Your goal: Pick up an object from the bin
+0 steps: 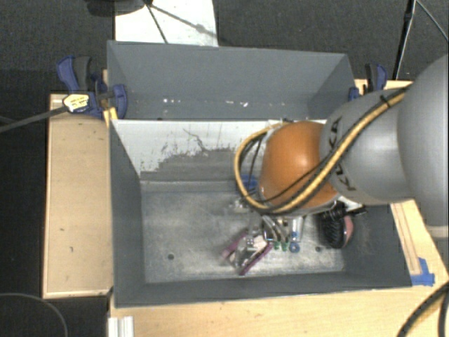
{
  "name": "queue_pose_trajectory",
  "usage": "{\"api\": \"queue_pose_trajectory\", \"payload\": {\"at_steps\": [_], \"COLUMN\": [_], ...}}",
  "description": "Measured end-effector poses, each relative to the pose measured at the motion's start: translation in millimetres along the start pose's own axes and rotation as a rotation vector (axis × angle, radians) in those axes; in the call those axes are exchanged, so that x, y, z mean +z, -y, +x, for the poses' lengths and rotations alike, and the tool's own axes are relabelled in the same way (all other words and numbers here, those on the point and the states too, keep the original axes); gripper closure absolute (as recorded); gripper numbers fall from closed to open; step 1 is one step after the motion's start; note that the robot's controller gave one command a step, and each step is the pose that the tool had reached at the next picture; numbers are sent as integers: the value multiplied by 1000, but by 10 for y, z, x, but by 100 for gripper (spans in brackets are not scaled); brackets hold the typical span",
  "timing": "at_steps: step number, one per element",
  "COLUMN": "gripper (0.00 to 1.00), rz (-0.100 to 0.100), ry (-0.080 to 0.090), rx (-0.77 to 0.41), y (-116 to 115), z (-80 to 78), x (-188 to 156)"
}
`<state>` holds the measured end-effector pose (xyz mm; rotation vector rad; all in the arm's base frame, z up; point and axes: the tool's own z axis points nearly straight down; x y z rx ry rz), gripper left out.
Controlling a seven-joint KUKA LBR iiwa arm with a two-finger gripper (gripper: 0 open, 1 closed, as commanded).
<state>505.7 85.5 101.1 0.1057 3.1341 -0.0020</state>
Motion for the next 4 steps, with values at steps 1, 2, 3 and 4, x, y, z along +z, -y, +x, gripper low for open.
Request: {"api": "queue_pose_trajectory", "payload": {"at_steps": [1, 2, 3, 4], "gripper": [0, 0, 100, 100], "rz": [0, -4, -1, -3], "ry": [3, 3, -19, 4], "rx": [-47, -428, -422, -512], "y": [435, 317, 342, 23], "z": [-403, 23, 64, 164], "x": [-461, 237, 241, -1035]}}
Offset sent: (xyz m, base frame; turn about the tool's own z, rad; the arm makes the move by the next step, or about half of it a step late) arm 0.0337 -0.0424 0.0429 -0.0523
